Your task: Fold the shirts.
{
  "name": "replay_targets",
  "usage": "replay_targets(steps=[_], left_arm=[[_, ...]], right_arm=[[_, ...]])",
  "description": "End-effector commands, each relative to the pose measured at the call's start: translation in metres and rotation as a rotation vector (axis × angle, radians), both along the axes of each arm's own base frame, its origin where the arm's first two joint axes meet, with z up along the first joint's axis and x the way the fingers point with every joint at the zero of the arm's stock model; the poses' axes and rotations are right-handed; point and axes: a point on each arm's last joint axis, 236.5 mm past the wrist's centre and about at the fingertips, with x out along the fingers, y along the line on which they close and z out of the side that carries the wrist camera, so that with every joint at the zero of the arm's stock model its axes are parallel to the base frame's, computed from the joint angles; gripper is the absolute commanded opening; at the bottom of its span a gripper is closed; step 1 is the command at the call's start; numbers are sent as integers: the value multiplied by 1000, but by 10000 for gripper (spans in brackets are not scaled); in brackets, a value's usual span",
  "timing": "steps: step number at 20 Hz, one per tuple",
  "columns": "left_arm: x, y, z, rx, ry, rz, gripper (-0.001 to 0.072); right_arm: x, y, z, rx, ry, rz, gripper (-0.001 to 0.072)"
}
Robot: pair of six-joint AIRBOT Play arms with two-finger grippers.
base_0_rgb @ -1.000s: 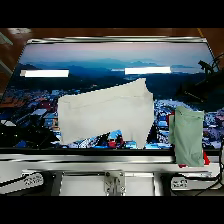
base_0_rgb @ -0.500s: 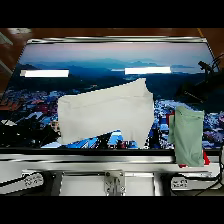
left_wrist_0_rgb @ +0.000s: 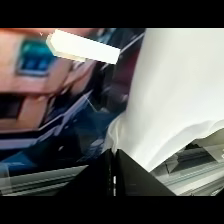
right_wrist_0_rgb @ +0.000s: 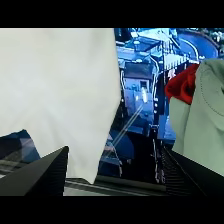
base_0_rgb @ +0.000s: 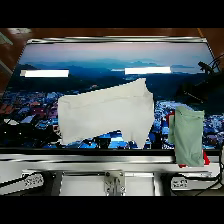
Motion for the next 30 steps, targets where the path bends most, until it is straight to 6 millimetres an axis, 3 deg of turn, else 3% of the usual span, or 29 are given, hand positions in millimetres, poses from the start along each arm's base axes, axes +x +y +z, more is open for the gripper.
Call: replay_targets(steps=[1, 3, 5, 10, 13, 16, 19, 22, 24, 26, 28, 29, 30], left_arm=[[-7, -6, 5, -31, -10, -58, 39], [-9, -8, 7, -40, -10, -72, 38], [-9, -8, 7, -40, -12, -72, 37], [-3, -4, 18, -7, -74, -80, 37], [2, -2, 28, 18, -120, -80, 38], [5, -1, 38, 40, -159, -79, 37], [7, 0, 45, 54, -183, -75, 37], [9, 2, 50, 67, -203, -69, 37], [14, 4, 55, 78, -223, -69, 37], [22, 8, 62, 90, -245, -66, 37], [33, 13, 72, 111, -281, -64, 37], [39, 16, 80, 125, -307, -62, 37], [47, 21, 90, 145, -342, -63, 36]], right_arm=[[-1, -1, 0, -5, 3, 0, 694], [-8, -10, -7, -46, 33, 1, 694], [-28, -8, -24, -33, 121, 16, 694], [-73, 25, -97, 77, 315, 21, 694], [-68, 46, -125, 138, 334, 2, 694], [-49, 66, -142, 176, 296, -17, 694], [-32, 82, -152, 222, 275, -70, 694], [-31, 96, -163, 249, 296, -70, 692], [-25, 102, -168, 232, 273, -68, 488], [-18, 108, -171, 216, 250, -72, 337], [-16, 116, -169, 228, 239, -66, 100], [-17, 119, -164, 246, 237, -53, 51], [-14, 121, -157, 253, 208, -27, 50]])
